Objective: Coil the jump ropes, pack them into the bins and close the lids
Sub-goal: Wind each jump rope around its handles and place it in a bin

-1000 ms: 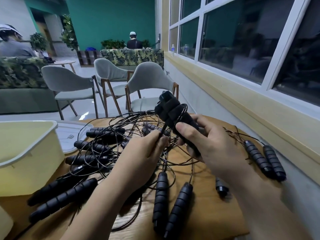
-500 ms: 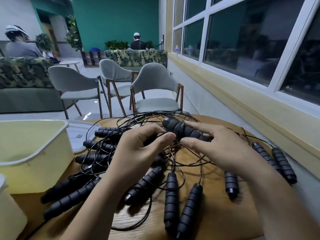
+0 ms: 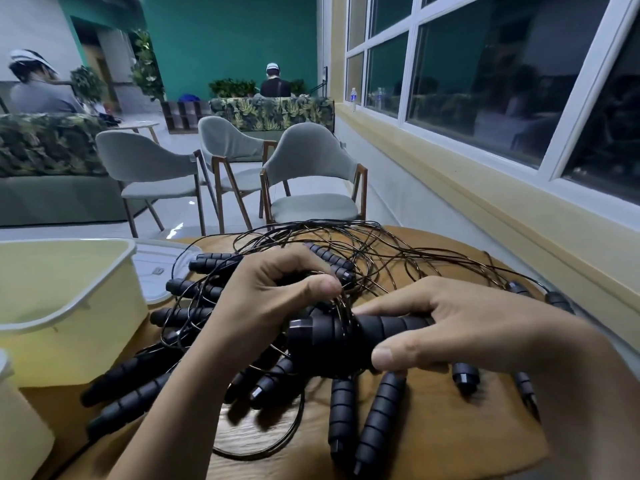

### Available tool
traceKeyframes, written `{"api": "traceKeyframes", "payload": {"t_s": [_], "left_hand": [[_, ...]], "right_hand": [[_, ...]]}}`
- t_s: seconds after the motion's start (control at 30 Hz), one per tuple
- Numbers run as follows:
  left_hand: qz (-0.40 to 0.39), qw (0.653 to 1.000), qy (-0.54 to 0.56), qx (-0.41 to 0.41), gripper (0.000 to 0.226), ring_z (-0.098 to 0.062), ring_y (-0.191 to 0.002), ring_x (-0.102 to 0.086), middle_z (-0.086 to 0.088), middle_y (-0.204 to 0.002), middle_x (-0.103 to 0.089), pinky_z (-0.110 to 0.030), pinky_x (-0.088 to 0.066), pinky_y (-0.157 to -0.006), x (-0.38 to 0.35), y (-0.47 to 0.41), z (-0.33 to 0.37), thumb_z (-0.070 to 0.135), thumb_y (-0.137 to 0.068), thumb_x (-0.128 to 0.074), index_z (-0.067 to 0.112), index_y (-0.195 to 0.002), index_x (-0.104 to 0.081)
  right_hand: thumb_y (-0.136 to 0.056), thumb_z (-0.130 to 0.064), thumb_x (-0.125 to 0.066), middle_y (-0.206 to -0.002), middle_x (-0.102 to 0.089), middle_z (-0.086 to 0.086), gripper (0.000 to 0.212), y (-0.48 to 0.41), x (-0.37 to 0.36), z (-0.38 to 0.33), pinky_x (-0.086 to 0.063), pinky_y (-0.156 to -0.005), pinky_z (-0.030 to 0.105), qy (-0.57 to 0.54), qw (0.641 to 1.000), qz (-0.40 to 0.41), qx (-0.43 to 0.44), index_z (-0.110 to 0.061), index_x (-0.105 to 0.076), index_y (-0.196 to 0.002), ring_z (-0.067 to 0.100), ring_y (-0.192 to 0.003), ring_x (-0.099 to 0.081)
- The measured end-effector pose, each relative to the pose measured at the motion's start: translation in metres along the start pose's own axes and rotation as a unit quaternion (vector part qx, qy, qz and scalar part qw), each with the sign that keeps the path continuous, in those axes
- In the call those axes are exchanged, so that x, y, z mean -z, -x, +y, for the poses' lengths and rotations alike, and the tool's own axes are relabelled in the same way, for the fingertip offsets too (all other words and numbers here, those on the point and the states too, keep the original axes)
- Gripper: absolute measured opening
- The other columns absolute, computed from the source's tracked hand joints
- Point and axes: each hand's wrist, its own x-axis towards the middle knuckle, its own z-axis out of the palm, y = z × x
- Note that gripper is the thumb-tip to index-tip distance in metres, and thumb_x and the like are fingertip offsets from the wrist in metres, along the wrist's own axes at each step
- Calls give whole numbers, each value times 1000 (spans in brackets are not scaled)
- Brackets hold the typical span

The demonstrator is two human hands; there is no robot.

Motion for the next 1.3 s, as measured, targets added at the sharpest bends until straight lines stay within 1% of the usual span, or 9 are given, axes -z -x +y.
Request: {"api": "traceKeyframes", "payload": {"t_s": [0.13, 0.27, 0.37, 0.43, 0.63, 0.77, 0.97, 1.17, 1.3], "left_hand": [[-27, 998, 9, 48, 51, -23, -81, -69, -15, -89, -74, -26, -52, -70, -2, 0, -14, 62, -93, -68, 13, -91, -81], [78, 982, 61, 160, 30, -48, -105, -69, -25, -104, -71, -36, -61, -65, -8, -3, -30, 19, -109, -55, -5, -118, -71], [31, 995, -27, 93, 34, -21, -57, -53, 1, -65, -58, -37, -40, -52, -17, -2, -25, 34, -104, -60, 22, -72, -63], [23, 997, -24, 67, 50, -10, -53, -32, 9, -59, -37, -30, -25, -52, -22, -3, -21, 41, -112, -51, 28, -64, -53], [27, 994, -106, 23, 37, -8, -55, -36, 12, -61, -38, -27, -28, -54, -25, -6, -20, 46, -109, -47, 26, -101, -77], [29, 985, -170, 28, 33, -2, -51, -36, 15, -55, -40, -26, -27, -54, -28, -6, -25, 43, -112, -48, 26, -102, -74], [32, 958, -285, 6, 22, 2, -62, -57, 24, -67, -62, -19, -39, -55, -29, -6, -18, 32, -109, -57, 24, -100, -75], [15, 978, -209, 3, 19, -12, -60, -58, 3, -68, -66, -34, -45, -54, -27, -2, -11, 35, -101, -71, 23, -87, -75], [28, 985, -167, 18, 20, -11, -62, -55, 7, -67, -63, -32, -42, -57, -24, -1, -5, 37, -99, -72, 21, -89, -79]], "right_hand": [[-91, -31, -80, -82, -72, -1, 36, 2, -5, 1, -43, -56, 23, -100, 994, 1, 53, -37, -77, -127, 5, -63, -60], [-87, -42, -72, -86, -68, 14, 35, -1, -12, 3, -36, -53, 24, -173, 979, 52, 100, -35, -77, -122, 15, -60, -52], [-86, -44, -72, -87, -68, 16, 43, -3, -12, 5, -36, -51, 24, -232, 957, 126, 119, -28, -73, -126, 17, -59, -51], [-86, -46, -73, -88, -70, 15, 45, -4, -11, 5, -36, -52, 23, -248, 946, 170, 125, -27, -71, -126, 17, -59, -51], [-91, -43, -71, -90, -72, 19, 55, -9, -13, 4, -34, -51, 28, -275, 909, 274, 155, -38, -58, -145, 21, -61, -51], [-101, -39, -67, -95, -70, 22, 52, -12, -12, 5, -38, -50, 27, -275, 878, 347, 183, -37, -56, -152, 23, -63, -51], [-93, -58, -72, -88, -78, 4, 55, -13, -11, 8, -48, -66, 30, -100, 856, 502, 75, -64, -54, -145, 11, -66, -60], [-89, -68, -72, -91, -67, -27, 66, -22, -13, 19, -45, -69, 11, 69, 849, 522, -39, -65, -47, -150, -6, -82, -64], [-89, -66, -73, -121, -69, -18, 68, -20, -7, 21, -42, -84, 27, 92, 867, 480, -99, -63, -47, -152, 7, -100, -59]]}}
